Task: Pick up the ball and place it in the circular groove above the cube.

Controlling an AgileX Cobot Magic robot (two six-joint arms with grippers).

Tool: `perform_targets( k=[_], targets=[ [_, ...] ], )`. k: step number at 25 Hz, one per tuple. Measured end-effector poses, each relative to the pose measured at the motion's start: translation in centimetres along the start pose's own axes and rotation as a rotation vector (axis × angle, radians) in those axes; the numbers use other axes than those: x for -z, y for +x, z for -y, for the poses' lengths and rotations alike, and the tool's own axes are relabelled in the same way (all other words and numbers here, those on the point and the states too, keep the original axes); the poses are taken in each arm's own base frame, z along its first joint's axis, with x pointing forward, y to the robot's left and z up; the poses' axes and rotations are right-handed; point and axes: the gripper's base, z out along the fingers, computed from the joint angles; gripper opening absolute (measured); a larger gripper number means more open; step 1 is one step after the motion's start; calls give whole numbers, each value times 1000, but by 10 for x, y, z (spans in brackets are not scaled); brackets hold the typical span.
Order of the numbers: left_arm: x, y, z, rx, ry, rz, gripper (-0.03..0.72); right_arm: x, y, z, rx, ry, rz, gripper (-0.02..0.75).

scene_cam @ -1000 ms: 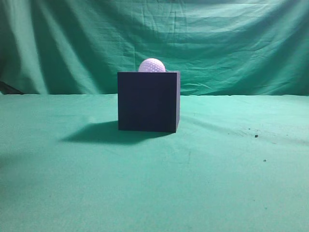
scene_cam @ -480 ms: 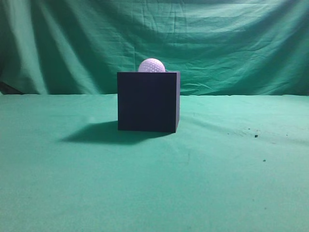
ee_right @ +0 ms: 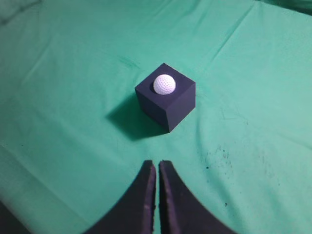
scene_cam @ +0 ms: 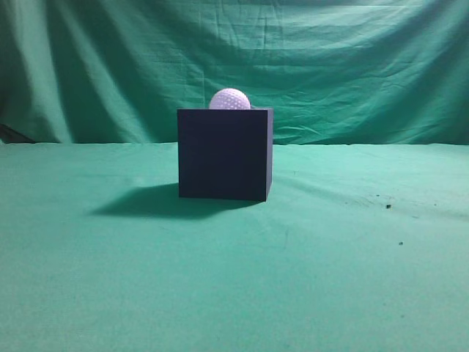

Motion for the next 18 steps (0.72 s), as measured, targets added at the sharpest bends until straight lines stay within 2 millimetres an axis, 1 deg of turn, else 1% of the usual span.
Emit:
perform_targets(
  k=[3, 5, 7, 12, 15, 18],
  targets=[
    [0, 0, 0, 0, 0, 0, 0, 12, 28, 0, 1, -12, 43, 0],
    [0, 0, 0, 0, 0, 0, 0, 17, 41, 2, 27, -1, 66, 0],
    [0, 0, 0, 0, 0, 0, 0, 18, 53, 6, 52, 30, 91, 0],
    [0, 0, 0, 0, 0, 0, 0, 8, 77, 15, 102, 100, 152, 0],
    [0, 0, 0, 0, 0, 0, 0, -1, 94, 19, 105, 134, 253, 0],
    [0, 0, 0, 0, 0, 0, 0, -10, 115, 27, 66, 233, 370, 0]
  ],
)
